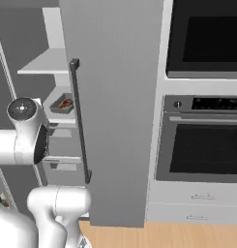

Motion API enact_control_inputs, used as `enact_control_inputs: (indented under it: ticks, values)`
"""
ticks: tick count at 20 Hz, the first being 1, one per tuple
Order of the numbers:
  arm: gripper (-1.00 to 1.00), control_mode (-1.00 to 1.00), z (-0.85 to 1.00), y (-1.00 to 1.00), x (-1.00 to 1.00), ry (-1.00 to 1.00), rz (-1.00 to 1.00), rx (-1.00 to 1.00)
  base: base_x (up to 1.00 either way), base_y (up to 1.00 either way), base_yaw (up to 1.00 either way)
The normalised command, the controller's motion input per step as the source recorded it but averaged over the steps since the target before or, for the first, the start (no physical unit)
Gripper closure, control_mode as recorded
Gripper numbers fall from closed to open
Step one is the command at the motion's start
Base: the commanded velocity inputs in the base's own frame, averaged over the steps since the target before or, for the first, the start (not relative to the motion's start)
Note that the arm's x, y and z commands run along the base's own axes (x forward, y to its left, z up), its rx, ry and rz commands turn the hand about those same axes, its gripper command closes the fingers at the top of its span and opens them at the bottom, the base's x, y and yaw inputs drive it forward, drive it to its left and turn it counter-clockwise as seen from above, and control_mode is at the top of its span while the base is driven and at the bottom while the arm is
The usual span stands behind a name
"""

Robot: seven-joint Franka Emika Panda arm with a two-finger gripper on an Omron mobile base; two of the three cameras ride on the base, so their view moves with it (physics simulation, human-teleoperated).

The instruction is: Take the meat container that has the chicken drumstick and place it on the second highest rack of the freezer. Then take the vegetable container that has the eggplant and onion and place it on the highest rack of the freezer.

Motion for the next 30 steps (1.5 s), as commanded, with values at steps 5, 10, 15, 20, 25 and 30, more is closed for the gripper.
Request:
enact_control_inputs:
  ticks: [5, 10, 15, 20, 25, 30]
  values:
    - [-1.00, 1.00, 0.00, 0.00, 0.00, 0.00, 0.00, 0.00, -0.02, -1.00, -0.25]
    - [-1.00, 1.00, 0.00, 0.00, 0.00, 0.00, 0.00, 0.00, 0.24, -1.00, -0.21]
    - [-1.00, 1.00, 0.00, 0.00, 0.00, 0.00, 0.00, 0.00, 0.58, -1.00, -0.07]
    - [-1.00, 1.00, 0.00, 0.00, 0.00, 0.00, 0.00, 0.00, 0.87, -1.00, 0.00]
    - [-1.00, 1.00, 0.00, 0.00, 0.00, 0.00, 0.00, 0.00, 0.81, -1.00, 0.00]
    - [-1.00, 1.00, 0.00, 0.00, 0.00, 0.00, 0.00, 0.00, 0.51, -1.00, 0.00]
